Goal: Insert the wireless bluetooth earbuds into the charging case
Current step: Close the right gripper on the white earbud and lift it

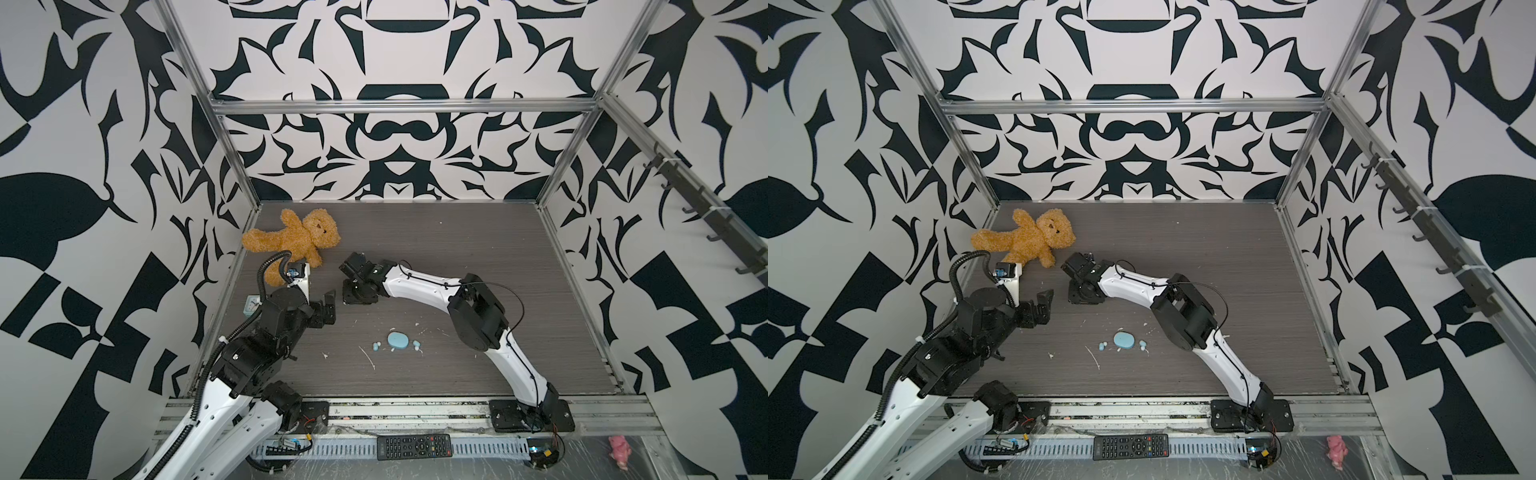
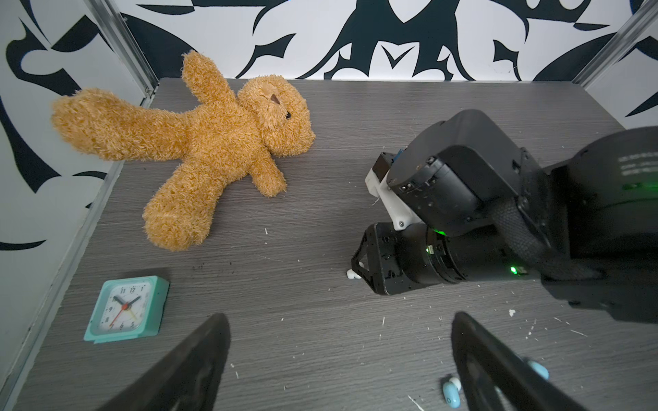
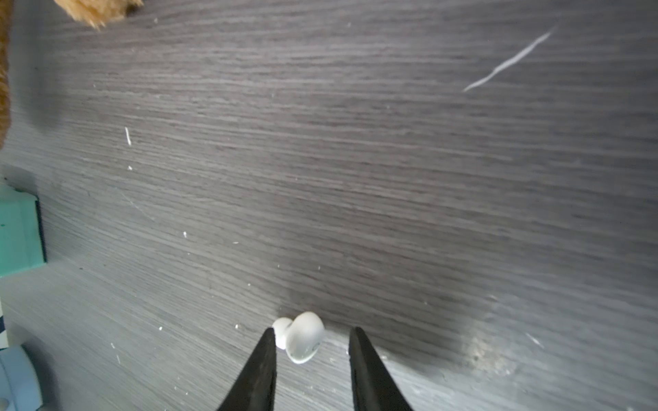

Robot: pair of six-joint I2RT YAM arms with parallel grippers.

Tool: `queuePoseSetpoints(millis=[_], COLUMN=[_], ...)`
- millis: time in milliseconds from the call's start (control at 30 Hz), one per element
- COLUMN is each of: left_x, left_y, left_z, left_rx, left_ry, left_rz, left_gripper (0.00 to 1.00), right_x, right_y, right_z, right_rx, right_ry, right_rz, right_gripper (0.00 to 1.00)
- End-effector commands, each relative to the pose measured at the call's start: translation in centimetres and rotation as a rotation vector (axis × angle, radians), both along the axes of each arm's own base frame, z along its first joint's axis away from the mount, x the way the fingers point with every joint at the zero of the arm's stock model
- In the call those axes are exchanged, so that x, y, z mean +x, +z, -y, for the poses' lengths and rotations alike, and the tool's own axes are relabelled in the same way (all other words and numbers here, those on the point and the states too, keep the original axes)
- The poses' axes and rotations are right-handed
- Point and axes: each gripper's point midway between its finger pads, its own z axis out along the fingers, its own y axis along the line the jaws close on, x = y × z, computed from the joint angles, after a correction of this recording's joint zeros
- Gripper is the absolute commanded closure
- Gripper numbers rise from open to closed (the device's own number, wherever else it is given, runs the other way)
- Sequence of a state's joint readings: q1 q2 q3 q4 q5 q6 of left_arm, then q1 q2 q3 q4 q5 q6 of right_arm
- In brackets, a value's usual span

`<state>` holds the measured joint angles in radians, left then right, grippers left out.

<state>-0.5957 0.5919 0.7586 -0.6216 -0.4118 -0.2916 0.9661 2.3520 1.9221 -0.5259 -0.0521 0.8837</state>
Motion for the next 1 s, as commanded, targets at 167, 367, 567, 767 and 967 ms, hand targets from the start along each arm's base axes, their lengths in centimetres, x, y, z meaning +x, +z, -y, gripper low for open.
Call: queuePoseSetpoints(millis=[167,367,567,767,967], left_x=[-0.1,-0.1,-0.1,-0.2,-0.2], left_y=[-0.6,-0.5,-0.7,-0.7,-0.7], left_z=[0.0,0.1,0.1,0.3,0.4], left_rx=[-0.009,-0.010,-0.011,-0.013,-0.015], left_ry=[0.001,-0.001,-0.004,-0.012,-0.018], left_rz=[-0.013,-0.012,-0.016,-0.017,-0.018], left_gripper=[0.01,0.01,0.01,0.01,0.01], right_x=[-0.6,-0.7,-0.5,-0.3,-0.1], right_y=[1.0,0.6,0.3,0.5,2.7], right_z=[-1.3,-1.2,-1.4,-1.8,-2.2], right_rx=[0.016,0.004,-0.004,0.003,0.043], right_ry=[0.029,0.027,0.036,0.059,0.087], right_rz=[0.006,0.006,0.008,0.020,0.068], right_gripper=[0.69,0.72,0.75,0.77,0.79])
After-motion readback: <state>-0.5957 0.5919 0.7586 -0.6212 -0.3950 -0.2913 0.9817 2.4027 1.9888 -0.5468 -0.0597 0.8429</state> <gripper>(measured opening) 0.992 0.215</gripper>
